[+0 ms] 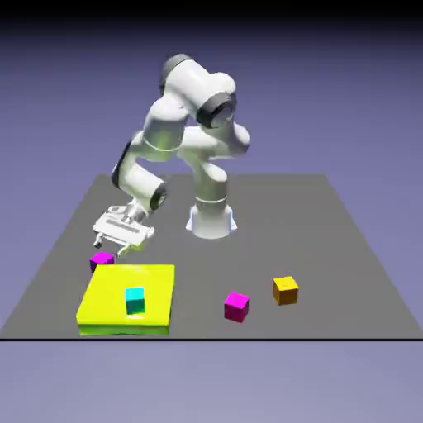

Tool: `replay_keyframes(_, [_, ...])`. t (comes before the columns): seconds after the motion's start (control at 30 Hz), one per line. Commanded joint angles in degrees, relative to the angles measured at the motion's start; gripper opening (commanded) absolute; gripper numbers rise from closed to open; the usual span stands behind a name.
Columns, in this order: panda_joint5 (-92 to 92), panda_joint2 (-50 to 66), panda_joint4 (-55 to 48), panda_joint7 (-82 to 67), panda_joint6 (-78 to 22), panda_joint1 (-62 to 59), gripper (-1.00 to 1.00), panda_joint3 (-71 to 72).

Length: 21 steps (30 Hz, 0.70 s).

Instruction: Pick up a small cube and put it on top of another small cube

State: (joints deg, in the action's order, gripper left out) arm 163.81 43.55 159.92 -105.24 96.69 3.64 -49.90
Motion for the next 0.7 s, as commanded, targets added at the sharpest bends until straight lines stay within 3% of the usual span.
replay_keyframes(0.0, [1.3,1.5,-1.8,0.4,0.2,-1.2,0.0,2.1])
replay_keyframes(0.03, [1.7,1.9,-2.4,0.5,0.2,-1.5,0.0,2.7])
replay_keyframes(0.07, [1.7,1.9,-2.4,0.5,0.2,-1.5,-1.0,2.7])
replay_keyframes(0.27, [-4.8,-5.5,6.7,-1.4,-0.7,4.3,-1.0,-7.7])
replay_keyframes(0.67, [-34.3,-11.9,-2.9,14.0,3.7,-8.2,-1.0,-3.7])
